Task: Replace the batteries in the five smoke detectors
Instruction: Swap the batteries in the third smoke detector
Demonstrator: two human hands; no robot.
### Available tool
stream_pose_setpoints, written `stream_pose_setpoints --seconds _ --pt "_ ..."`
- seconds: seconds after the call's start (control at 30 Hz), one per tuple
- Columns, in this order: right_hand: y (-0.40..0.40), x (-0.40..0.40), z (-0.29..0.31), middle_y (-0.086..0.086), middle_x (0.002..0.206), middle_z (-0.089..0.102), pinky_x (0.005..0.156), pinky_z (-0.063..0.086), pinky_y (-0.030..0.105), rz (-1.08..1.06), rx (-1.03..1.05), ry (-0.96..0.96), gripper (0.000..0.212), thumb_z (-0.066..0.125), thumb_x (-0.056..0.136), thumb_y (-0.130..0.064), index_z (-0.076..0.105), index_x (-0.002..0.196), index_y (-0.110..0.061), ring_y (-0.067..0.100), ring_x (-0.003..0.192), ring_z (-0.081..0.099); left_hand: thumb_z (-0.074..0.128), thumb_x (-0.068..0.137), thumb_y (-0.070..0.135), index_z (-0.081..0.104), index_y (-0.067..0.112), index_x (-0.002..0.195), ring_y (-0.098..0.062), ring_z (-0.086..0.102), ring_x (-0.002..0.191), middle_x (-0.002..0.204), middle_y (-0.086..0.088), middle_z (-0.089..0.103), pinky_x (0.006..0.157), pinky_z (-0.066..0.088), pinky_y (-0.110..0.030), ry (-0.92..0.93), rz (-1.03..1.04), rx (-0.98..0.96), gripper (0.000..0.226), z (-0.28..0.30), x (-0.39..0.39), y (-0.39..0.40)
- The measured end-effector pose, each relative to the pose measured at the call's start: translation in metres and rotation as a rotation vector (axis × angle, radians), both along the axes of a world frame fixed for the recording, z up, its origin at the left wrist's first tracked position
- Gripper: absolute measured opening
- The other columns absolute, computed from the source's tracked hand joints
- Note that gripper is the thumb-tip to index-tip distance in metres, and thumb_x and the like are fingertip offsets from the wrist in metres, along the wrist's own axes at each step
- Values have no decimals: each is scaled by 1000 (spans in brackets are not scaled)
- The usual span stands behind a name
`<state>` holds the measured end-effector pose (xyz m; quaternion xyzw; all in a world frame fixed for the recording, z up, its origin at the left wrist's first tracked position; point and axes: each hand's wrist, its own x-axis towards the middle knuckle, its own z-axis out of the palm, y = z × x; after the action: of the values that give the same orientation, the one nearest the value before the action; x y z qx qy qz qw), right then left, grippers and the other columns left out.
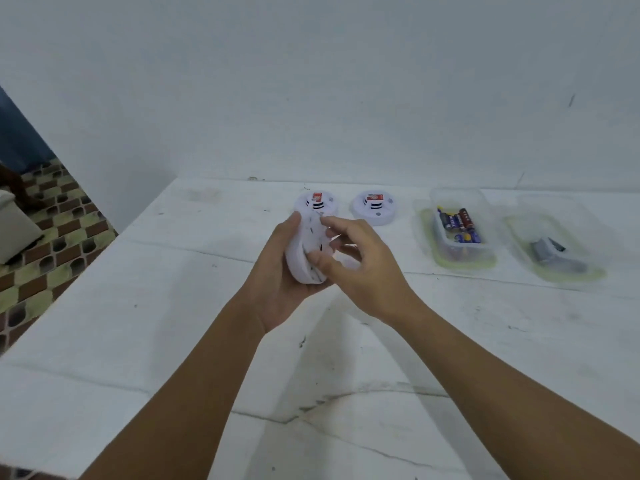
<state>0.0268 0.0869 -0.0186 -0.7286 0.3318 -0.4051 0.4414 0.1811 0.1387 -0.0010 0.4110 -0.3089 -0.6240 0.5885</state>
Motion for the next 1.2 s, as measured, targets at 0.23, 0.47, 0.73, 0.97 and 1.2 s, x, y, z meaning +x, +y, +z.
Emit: stream_pose_setpoints --seconds 0.23,0.47,0.73,0.97,1.2 --pt "5 -49 -18 -13 116 62 93 55 27 -85 -100 -39 56 80 80 -44 65 131 -29 12 111 64 53 98 59 75 20 121 -25 67 121 126 -10 72 108 49 -53 10 42 64 51 -17 -58 -1" --pt "0 -77 -31 -13 117 65 98 56 36 -66 -15 -6 49 83 77 -41 65 123 -38 10 111 65 66 86 66 67 21 135 -30 62 130 138 -15 66 109 48 -58 -44 53 143 66 -35 -83 -8" --pt "3 -91 -49 -8 114 65 87 54 23 -134 -9 -7 55 81 70 -48 64 120 -31 9 103 65 54 95 63 67 10 133 -33 66 117 123 -19 69 100 52 -51 -27 34 204 67 -47 -105 -11" --pt "2 -87 -53 -10 112 62 83 51 16 -141 -72 59 61 75 70 -56 63 123 -28 5 101 61 46 100 56 65 7 133 -30 69 110 120 -18 70 87 60 -42 44 -13 213 62 -47 -100 -11" --pt "-6 -92 -53 -5 113 58 87 47 12 -79 -167 101 65 77 69 -51 62 124 -20 4 103 58 39 104 54 71 11 121 -23 73 101 113 -13 74 75 61 -38 28 -22 192 57 -50 -99 -12"
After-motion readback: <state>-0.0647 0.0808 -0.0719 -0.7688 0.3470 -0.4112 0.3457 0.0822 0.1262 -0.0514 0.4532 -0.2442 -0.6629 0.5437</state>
